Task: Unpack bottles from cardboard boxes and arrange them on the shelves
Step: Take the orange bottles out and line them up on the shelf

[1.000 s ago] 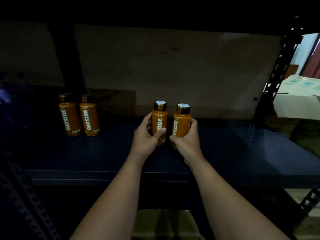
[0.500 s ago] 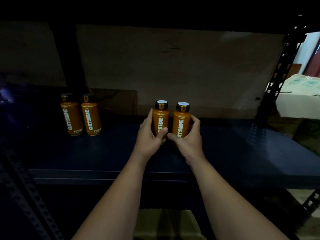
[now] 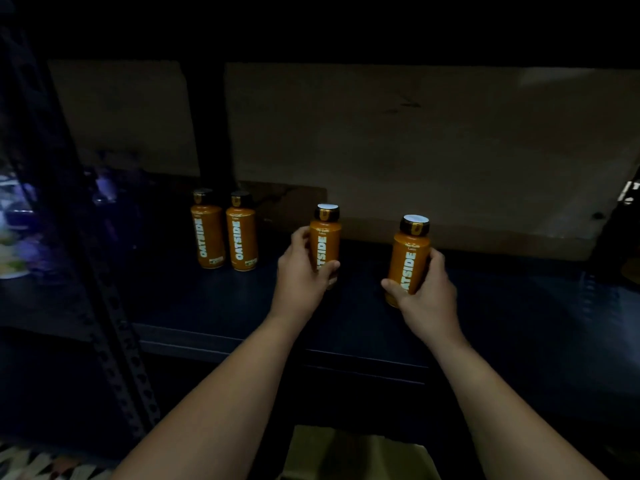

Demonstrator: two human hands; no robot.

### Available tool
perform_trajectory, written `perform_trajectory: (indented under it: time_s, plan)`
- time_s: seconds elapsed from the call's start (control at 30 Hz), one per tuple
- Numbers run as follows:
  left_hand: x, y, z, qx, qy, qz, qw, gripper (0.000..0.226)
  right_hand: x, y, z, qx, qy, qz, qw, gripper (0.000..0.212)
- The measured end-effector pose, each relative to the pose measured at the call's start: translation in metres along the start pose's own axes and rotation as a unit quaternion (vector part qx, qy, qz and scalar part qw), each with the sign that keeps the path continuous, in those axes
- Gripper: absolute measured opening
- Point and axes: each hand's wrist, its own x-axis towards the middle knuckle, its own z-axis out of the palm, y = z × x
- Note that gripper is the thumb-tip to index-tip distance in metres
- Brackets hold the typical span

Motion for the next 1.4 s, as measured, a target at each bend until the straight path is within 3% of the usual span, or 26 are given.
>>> perform_trajectory:
  time_s: [0.2,0.57,0.9,1.4]
  plan:
    - [0.019,-0.029,-0.040,0.096,0.053,0.001,0.994,0.083,0.008,-0.026,0.036,-0.022,-0.038,0.004,0.999,0.087]
    - [0.030,-0.053,-0.045,0.192,0.110,0.022,0.975,0.079,0.021,-0.065,0.133,-0.014,-0.063,-0.007,0.998,0.091]
    - [0.026,-0.052,-0.044,0.172,0.118,0.003,0.978,0.078,0.014,-0.063,0.134,-0.010,-0.103,-0.005,0.995,0.106]
    - [0.024,-0.049,-0.045,0.142,0.129,0.007,0.981,0.073,0.014,-0.061,0.136,-0.018,-0.114,-0.022,0.993,0.102]
